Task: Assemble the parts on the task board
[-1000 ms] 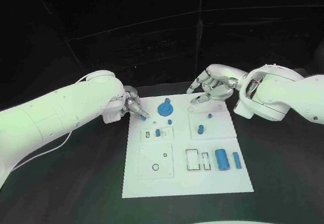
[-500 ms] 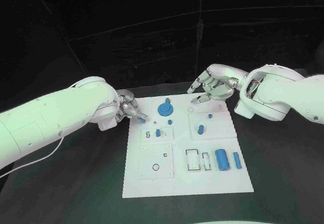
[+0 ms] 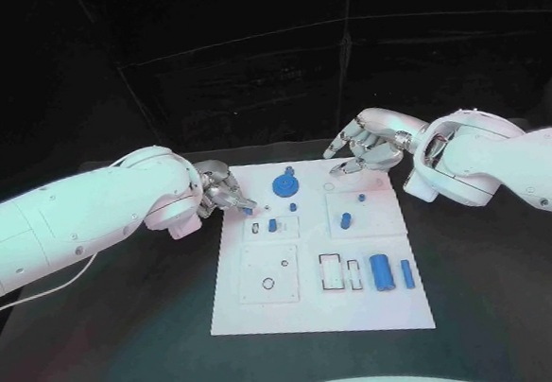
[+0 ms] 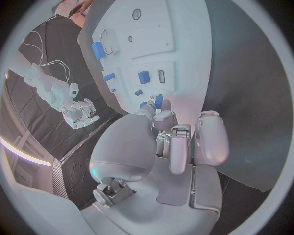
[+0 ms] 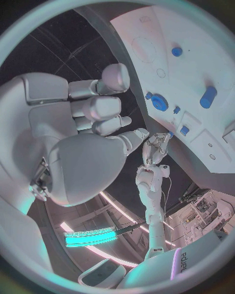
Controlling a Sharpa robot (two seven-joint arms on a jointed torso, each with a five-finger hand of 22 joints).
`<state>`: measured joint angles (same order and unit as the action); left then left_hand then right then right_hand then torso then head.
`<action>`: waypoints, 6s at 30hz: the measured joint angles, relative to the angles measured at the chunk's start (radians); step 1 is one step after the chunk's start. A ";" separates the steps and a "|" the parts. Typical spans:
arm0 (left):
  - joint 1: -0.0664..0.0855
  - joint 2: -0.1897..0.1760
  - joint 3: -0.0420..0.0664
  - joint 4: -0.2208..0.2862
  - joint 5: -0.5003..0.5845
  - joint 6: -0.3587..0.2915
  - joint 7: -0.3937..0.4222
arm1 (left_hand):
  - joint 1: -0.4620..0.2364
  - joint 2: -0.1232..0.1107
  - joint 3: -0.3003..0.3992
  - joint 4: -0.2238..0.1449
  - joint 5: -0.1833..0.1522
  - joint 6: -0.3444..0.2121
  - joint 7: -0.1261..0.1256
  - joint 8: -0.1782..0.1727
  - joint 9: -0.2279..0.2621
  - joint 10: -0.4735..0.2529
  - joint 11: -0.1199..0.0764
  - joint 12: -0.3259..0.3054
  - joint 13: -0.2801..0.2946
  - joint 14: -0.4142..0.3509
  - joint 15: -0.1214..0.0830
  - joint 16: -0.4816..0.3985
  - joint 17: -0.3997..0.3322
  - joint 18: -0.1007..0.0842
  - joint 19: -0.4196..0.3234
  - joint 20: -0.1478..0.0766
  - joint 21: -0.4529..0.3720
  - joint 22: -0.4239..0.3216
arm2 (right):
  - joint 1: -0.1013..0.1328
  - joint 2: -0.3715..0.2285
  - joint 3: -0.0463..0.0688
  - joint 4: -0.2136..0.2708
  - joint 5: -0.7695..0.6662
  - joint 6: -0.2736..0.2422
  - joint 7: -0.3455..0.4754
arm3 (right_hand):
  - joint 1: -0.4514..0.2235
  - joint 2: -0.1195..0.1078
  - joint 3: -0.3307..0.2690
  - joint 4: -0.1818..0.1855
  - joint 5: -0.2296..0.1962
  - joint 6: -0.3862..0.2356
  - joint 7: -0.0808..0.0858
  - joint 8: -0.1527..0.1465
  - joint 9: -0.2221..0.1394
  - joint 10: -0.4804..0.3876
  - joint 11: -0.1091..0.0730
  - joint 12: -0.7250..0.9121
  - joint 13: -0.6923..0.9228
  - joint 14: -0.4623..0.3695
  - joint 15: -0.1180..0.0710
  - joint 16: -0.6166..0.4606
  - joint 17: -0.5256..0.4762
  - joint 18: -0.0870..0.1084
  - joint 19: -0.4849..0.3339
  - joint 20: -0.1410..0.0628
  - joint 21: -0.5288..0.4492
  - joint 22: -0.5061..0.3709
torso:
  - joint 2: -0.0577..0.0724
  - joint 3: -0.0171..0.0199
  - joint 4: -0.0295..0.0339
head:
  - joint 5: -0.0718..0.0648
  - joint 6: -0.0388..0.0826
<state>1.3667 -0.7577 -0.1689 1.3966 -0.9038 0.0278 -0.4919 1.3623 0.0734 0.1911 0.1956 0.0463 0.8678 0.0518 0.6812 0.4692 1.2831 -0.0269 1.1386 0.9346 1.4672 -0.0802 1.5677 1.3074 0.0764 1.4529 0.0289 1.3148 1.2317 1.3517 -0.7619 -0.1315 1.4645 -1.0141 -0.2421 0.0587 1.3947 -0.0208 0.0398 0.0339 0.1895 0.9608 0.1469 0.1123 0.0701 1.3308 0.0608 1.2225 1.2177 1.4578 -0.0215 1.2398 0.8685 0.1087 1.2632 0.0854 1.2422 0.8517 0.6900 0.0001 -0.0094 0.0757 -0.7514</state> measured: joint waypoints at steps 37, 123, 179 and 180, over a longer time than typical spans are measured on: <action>-0.020 0.007 -0.001 0.041 -0.078 0.064 -0.029 | -0.043 -0.075 0.150 -0.015 -0.004 -0.014 0.000 0.013 0.015 0.000 0.000 -0.004 -0.011 0.000 0.000 0.000 0.000 0.000 0.000 0.000 0.000 0.001 | 0.000 0.002 0.000 -0.003 0.000 0.001 0.001 | -0.005 0.005 0.000 0.000 0.005 0.000 0.000 0.000 0.000 0.000 0.000 0.000 0.000 0.000 0.000 0.000 0.000 0.000 0.000 0.000 0.000 0.000 | 0.001 0.0007 -0.0035 | 0.007 -0.008; -0.026 0.045 -0.005 -0.001 -0.096 0.101 -0.049 | -0.161 -0.153 0.271 -0.081 0.004 0.026 -0.021 0.071 0.046 0.039 -0.018 0.020 0.026 0.000 -0.014 0.000 0.000 0.000 0.013 -0.013 0.018 0.039 | 0.000 -0.001 0.000 0.001 0.000 0.003 0.000 | -0.005 0.005 -0.003 0.003 0.005 0.000 0.000 0.000 0.000 0.000 0.000 0.000 0.000 0.000 0.000 0.000 0.000 0.000 0.000 0.000 0.000 0.000 | 0.001 0.0004 -0.0024 | 0.005 -0.021; -0.027 -0.003 -0.005 0.018 -0.040 -0.099 0.085 | -0.254 -0.119 -0.123 0.084 0.005 -0.069 0.021 -0.010 0.026 -0.166 0.025 -0.208 -0.262 -0.001 0.009 -0.033 0.000 0.018 -0.055 0.001 -0.141 -0.125 | 0.000 -0.003 0.000 -0.003 0.000 -0.001 0.003 | -0.005 0.005 -0.003 0.003 0.011 0.000 0.000 0.000 0.000 0.000 0.000 0.000 -0.002 0.000 0.000 -0.004 -0.003 0.000 0.000 0.000 -0.004 -0.003 | 0.001 0.0008 -0.0025 | 0.000 -0.016; -0.027 -0.002 -0.005 0.016 -0.029 -0.110 0.110 | -0.223 -0.117 -0.123 0.074 0.005 -0.094 0.037 -0.034 0.010 -0.205 0.038 -0.237 -0.287 -0.001 0.021 -0.045 0.000 0.018 -0.065 0.010 -0.164 -0.149 | 0.000 -0.003 0.000 -0.004 0.000 -0.001 0.003 | -0.005 0.005 -0.003 0.003 0.011 0.000 0.000 0.000 0.000 0.000 0.000 0.000 -0.002 0.000 0.000 -0.004 -0.003 0.000 0.000 0.000 -0.004 -0.003 | 0.001 0.0011 -0.0029 | -0.001 -0.014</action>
<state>1.3394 -0.7597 -0.1736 1.4131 -0.9329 -0.0826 -0.3818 1.1397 -0.0438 0.0682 0.2692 0.0510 0.7738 0.0885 0.6473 0.4788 1.0776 0.0115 0.9012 0.6476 1.4657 -0.0594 1.5224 1.3074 0.0942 1.3875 0.0388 1.1503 1.0831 1.3517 -0.7647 -0.1316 1.4609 -1.0142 -0.2431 0.0619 1.3895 -0.0156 0.0372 0.0365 0.2003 0.9608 0.1469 0.1123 0.0701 1.3308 0.0608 1.2225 1.2154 1.4578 -0.0215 1.2361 0.8655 0.1086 1.2632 0.0854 1.2383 0.8487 0.6906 0.0012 -0.0123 0.0743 -0.7656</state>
